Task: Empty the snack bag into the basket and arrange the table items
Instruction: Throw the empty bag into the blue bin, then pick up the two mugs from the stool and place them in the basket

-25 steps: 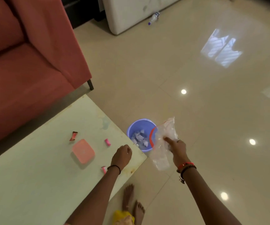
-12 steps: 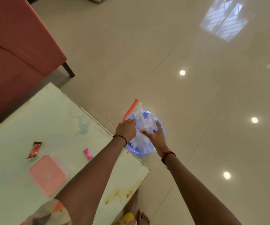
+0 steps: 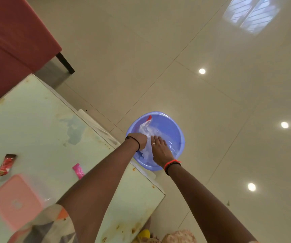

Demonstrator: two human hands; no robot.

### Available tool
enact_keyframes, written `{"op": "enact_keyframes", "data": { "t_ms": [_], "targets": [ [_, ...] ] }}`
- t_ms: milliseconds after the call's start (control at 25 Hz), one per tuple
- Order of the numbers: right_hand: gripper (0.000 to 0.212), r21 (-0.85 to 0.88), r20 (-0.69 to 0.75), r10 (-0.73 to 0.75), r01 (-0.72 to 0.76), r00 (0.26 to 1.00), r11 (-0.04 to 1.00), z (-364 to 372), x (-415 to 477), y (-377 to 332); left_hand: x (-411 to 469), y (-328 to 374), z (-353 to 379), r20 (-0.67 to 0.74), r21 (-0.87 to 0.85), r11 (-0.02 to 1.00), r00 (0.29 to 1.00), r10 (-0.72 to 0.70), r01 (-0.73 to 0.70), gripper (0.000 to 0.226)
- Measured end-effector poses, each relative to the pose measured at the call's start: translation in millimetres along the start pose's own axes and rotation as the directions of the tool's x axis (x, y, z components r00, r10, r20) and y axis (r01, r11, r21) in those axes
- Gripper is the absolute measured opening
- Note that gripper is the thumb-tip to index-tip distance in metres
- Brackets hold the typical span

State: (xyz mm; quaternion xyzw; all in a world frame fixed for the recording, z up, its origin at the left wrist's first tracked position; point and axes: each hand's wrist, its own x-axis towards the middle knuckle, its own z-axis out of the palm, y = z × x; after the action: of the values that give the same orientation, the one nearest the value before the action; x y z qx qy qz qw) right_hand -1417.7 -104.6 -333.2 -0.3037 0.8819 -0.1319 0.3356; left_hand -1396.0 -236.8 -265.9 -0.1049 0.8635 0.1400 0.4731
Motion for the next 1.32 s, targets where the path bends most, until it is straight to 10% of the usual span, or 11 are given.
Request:
{"op": "enact_keyframes", "data": {
  "t_ms": [360,640,880,1320],
  "targets": [
    [0.02,-0.133,0.257,0.074,-0.041,0.964,0.99,1.7,29.3,-6.1,-0.9,-11.7,-5.0,-0.123,-0.003,0.998,0.991,-0.059,0.059,0.035],
    [0.041,0.202,0.037,0.22,-0.222,0.975,0.954,-77.4,-37.9,-41.0,-85.9,12.4,-11.9,-0.445,-0.31,0.951,0.886,-0.128,-0.019,0.038],
    [0.05,0.313,-0.095,0.128,-0.092,0.987,0.945,-151.8,-135.7,-117.8,-221.7,26.5,5.8,-0.581,-0.773,0.591,0.631,-0.515,-0.229,0.03],
    [0.045,0.233,0.082,-0.259,0.234,0.962,0.944,-104.7,-322.3,-284.7,-434.6,8.0,161.8,-0.205,-0.956,0.089,0.42,-0.884,-0.279,0.025]
  ]
}}
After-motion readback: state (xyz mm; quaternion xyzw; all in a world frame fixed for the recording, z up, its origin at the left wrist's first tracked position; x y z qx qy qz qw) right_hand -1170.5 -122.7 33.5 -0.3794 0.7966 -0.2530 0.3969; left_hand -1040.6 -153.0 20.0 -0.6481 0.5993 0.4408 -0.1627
